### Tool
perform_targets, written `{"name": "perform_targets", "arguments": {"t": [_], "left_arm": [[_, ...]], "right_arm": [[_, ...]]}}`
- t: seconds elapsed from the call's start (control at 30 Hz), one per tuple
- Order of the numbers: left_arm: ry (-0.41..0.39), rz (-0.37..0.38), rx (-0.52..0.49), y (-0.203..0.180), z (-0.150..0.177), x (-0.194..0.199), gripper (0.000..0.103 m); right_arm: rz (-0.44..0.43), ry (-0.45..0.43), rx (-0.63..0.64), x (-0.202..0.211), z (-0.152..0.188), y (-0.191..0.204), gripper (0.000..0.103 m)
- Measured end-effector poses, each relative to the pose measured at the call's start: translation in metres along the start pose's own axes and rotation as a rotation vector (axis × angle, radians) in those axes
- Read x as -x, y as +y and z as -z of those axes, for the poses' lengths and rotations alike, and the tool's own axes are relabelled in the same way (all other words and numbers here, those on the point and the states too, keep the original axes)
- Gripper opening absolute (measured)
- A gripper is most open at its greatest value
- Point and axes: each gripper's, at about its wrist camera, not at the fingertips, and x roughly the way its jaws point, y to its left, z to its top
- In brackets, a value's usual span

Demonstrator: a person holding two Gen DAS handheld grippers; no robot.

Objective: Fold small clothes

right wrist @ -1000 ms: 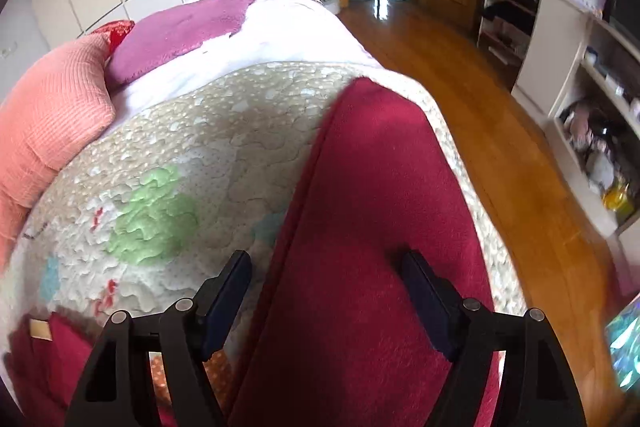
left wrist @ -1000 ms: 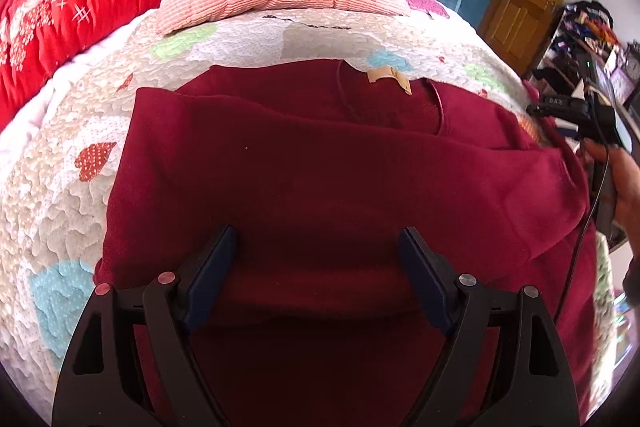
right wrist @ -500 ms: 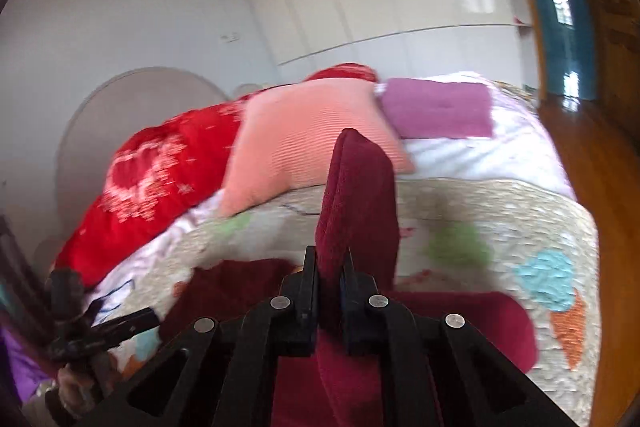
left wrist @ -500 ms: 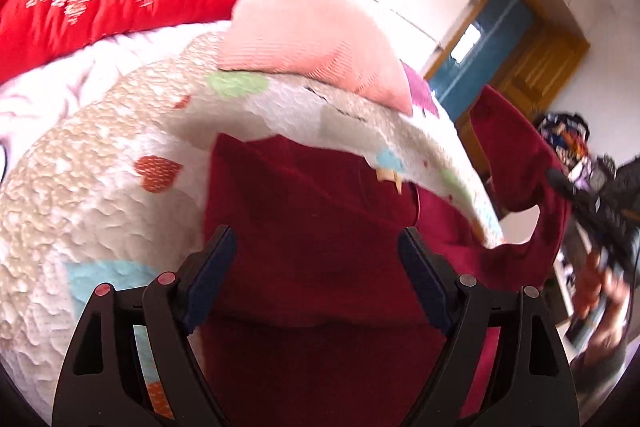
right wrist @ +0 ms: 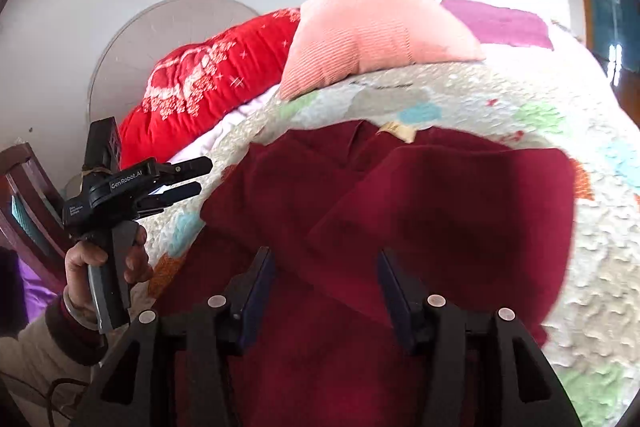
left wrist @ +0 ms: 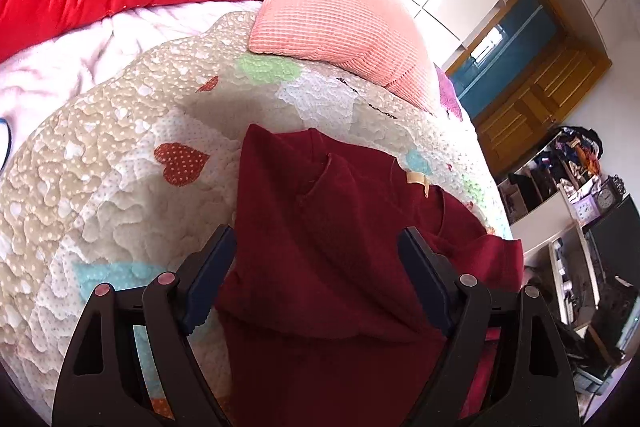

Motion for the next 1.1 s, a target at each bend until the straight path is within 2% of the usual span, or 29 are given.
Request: {"name": "perform_targets", "arguments": {"t": [0.1, 0.17, 0.2, 0.23, 0.27, 0.3, 0.33, 0.4, 0.5, 0.53, 0.57, 0.67, 0.73, 0.77, 0.87, 1.0, 1.07, 1.1], "left_arm": [[0.043, -0.075, -0.051, -0.015, -0.006, -0.027, 0.084], [0.078, -0.1, -0.062, -0.022, -0.007, -0.045, 0.083], [0.081, -0.106, -0.074, -0.025, -0.007, -0.051, 0.078], [0.081, -0.113, -0.089, -0.029, -0.007, -0.056, 0.058], [0.083, -0.129, -0.104, -0.032, -0.008, -0.059, 0.044], [0.099, -0.116, -0.106, -0.034, -0.008, -0.061, 0.018], [0.109, -0.082, -0.085, -0.034, -0.009, -0.06, 0.014], [0.073, -0.04, -0.079, -0.037, -0.013, -0.045, 0.011], [-0.04, -0.019, -0.105, -0.045, -0.016, -0.007, 0.01], [-0.073, -0.009, -0.099, -0.044, -0.016, 0.006, 0.01], [-0.098, -0.004, -0.092, -0.041, -0.015, 0.016, 0.01], [-0.1, -0.048, -0.103, -0.032, -0.003, 0.017, 0.01], [-0.057, -0.128, -0.106, -0.025, 0.009, -0.004, 0.01], [-0.027, -0.155, -0.089, -0.018, 0.013, -0.014, 0.01], [0.007, -0.165, -0.047, -0.002, 0.022, -0.032, 0.01], [-0.002, -0.173, -0.061, -0.004, 0.023, -0.03, 0.01], [0.001, -0.179, -0.06, -0.006, 0.023, -0.031, 0.011], [0.002, -0.179, -0.056, -0.005, 0.024, -0.031, 0.011]], "right_arm": [[0.107, -0.031, -0.051, 0.02, 0.002, -0.024, 0.053], [0.157, -0.02, -0.107, 0.025, 0.004, -0.041, 0.055], [0.188, -0.017, -0.126, 0.027, 0.007, -0.049, 0.055], [0.221, -0.019, -0.142, 0.027, 0.006, -0.057, 0.055], [0.253, -0.025, -0.163, 0.027, 0.005, -0.063, 0.055], [0.275, -0.031, -0.192, 0.025, 0.003, -0.071, 0.056], [0.285, -0.036, -0.225, 0.024, 0.002, -0.079, 0.056], [0.267, -0.039, -0.288, 0.017, -0.001, -0.096, 0.056], [0.214, -0.002, -0.312, -0.003, -0.01, -0.111, 0.054], [0.216, 0.015, -0.294, -0.01, -0.013, -0.107, 0.033], [0.241, 0.014, -0.264, -0.011, -0.017, -0.103, 0.013], [0.375, -0.04, -0.171, 0.0, -0.022, -0.093, 0.011], [0.525, -0.009, -0.149, -0.005, -0.022, -0.1, 0.004], [0.533, 0.011, -0.167, -0.006, -0.02, -0.108, 0.005], [0.389, -0.004, -0.247, 0.013, -0.009, -0.116, 0.005], [0.278, -0.033, -0.174, 0.034, 0.002, -0.086, 0.005], [0.213, 0.014, -0.159, 0.024, 0.014, -0.073, 0.005], [0.226, 0.068, -0.159, 0.015, 0.024, -0.07, 0.005]]}}
